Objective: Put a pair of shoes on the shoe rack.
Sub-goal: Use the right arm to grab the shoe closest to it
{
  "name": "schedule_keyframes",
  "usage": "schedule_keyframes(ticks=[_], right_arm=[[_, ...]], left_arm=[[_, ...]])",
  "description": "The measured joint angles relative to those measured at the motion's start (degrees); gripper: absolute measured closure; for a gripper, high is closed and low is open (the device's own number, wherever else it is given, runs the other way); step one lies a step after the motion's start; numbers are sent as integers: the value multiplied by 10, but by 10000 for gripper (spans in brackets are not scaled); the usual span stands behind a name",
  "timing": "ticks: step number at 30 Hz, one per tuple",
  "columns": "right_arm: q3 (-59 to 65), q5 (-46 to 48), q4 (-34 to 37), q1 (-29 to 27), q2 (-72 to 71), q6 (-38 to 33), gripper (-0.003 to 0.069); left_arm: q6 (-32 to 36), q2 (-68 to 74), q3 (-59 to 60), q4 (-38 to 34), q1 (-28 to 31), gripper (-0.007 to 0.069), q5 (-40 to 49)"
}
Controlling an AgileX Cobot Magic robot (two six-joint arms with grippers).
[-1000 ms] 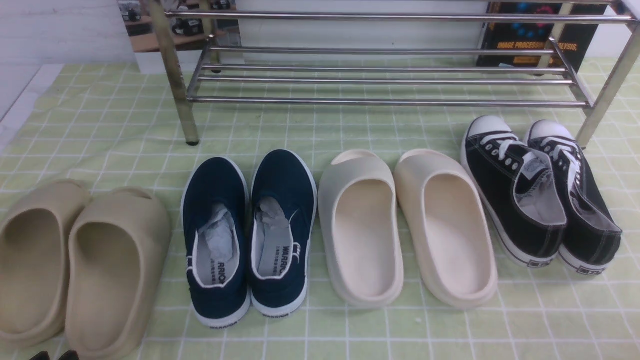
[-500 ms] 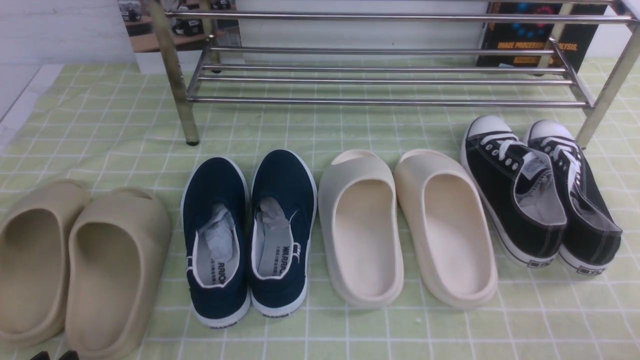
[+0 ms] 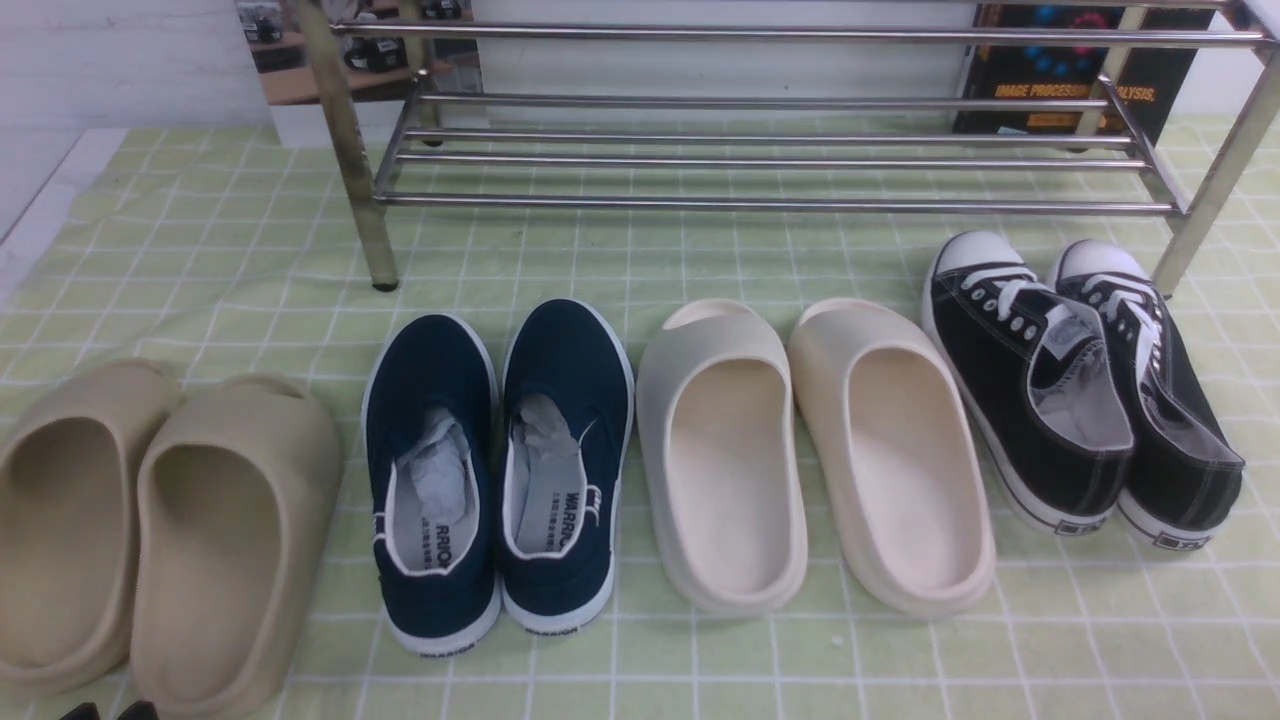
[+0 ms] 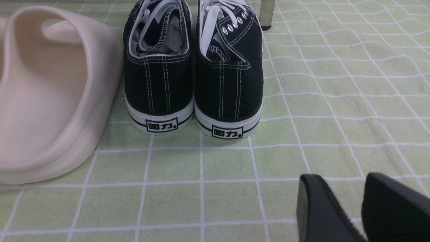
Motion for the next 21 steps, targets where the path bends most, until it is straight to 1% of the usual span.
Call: schedule_keyframes(ticks=[6,9,10,12,13,14,15,16,17,19,21], right_arm=[[0,-9,1,0,0,0,420],[4,-46,2,0,0,0,420],[4,-72,2,0,0,0,420],[4,-148,2,0,0,0,420],[4,-202,2,0,0,0,420],[4,-202,2,0,0,0,420],[4,-279,2,0,0,0,420],[4,-318,2,0,0,0,420],[4,-400,2,0,0,5,420],[4,-474,2,1,0,19,420],[4,-580,2,1,0,52,420]], left_arm=[[0,0,0,0,0,386,0],[0,0,0,0,0,386,0],[0,0,0,0,0,386,0],[0,0,0,0,0,386,0],[0,0,0,0,0,386,0],[0,0,0,0,0,386,0],[0,0,0,0,0,386,0],[0,0,0,0,0,386,0],[0,0,0,0,0,386,0],[0,0,0,0,0,386,0],[0,0,0,0,0,386,0]])
